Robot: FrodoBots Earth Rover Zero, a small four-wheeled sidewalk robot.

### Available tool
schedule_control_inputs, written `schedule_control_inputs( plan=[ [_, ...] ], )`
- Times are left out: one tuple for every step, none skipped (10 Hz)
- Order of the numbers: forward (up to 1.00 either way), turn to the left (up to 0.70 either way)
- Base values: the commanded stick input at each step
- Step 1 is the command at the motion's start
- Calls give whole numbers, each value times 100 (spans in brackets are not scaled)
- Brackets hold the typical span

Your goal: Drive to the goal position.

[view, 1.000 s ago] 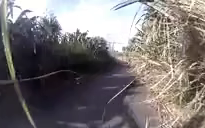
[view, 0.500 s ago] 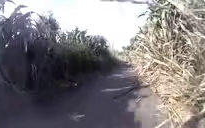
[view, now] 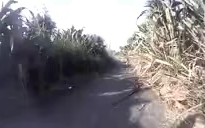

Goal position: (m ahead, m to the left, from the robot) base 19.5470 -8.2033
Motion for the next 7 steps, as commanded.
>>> schedule_control_inputs(
  plan=[
    [45,-27],
    [45,-27],
    [45,-27],
    [45,-27],
    [45,-24],
    [45,-13],
    [45,-2]
  ],
)
